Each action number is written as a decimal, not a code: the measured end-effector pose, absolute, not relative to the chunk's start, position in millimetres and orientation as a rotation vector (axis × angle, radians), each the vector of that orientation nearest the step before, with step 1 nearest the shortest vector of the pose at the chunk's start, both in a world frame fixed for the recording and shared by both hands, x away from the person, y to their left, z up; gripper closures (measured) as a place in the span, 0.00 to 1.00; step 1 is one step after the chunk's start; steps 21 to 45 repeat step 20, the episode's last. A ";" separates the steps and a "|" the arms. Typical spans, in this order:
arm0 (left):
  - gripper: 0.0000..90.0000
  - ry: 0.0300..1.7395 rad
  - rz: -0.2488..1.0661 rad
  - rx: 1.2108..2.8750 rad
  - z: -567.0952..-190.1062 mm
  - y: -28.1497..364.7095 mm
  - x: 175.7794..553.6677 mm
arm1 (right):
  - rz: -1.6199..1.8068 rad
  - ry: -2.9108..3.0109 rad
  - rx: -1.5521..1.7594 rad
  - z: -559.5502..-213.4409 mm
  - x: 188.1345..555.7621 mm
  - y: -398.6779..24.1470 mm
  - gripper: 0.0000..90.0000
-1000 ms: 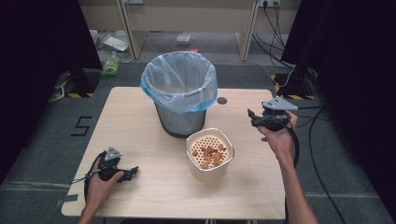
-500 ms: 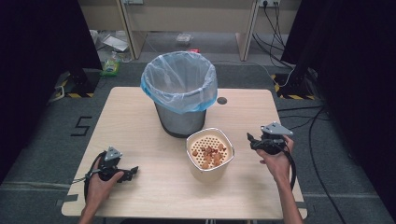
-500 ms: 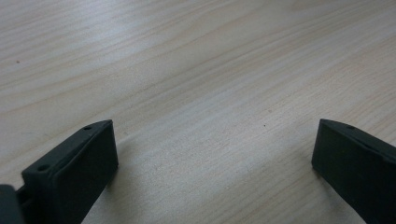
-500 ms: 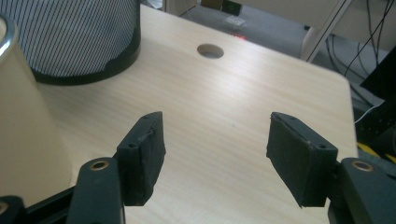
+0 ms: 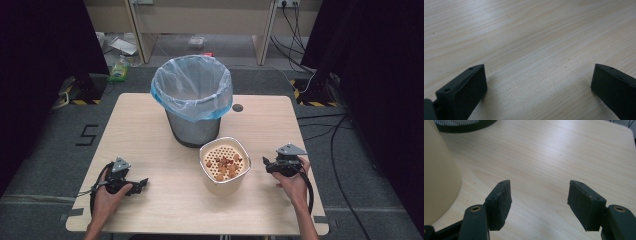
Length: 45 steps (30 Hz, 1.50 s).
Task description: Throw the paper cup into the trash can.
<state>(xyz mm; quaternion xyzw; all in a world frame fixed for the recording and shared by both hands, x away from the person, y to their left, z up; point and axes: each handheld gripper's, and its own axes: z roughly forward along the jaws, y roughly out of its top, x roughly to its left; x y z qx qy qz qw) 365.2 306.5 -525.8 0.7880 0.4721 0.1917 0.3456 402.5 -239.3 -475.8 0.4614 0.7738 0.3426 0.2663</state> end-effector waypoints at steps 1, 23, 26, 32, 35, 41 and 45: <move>0.00 1.225 0.498 2.045 -525.8 306.5 365.2 | 0.922 2.093 1.255 -477.2 401.8 -239.2 0.39; 0.00 1.226 0.498 2.046 -525.8 306.5 365.2 | 0.929 2.170 1.352 -513.4 383.6 -236.6 0.29; 0.00 1.226 0.498 2.046 -525.8 306.5 365.2 | 0.929 2.170 1.352 -513.4 383.6 -236.6 0.29; 0.00 1.226 0.498 2.046 -525.8 306.5 365.2 | 0.929 2.170 1.352 -513.4 383.6 -236.6 0.29; 0.00 1.226 0.498 2.046 -525.8 306.5 365.2 | 0.929 2.170 1.352 -513.4 383.6 -236.6 0.29; 0.00 1.226 0.498 2.046 -525.8 306.5 365.2 | 0.929 2.170 1.352 -513.4 383.6 -236.6 0.29; 0.00 1.226 0.498 2.046 -525.8 306.5 365.2 | 0.929 2.170 1.352 -513.4 383.6 -236.6 0.29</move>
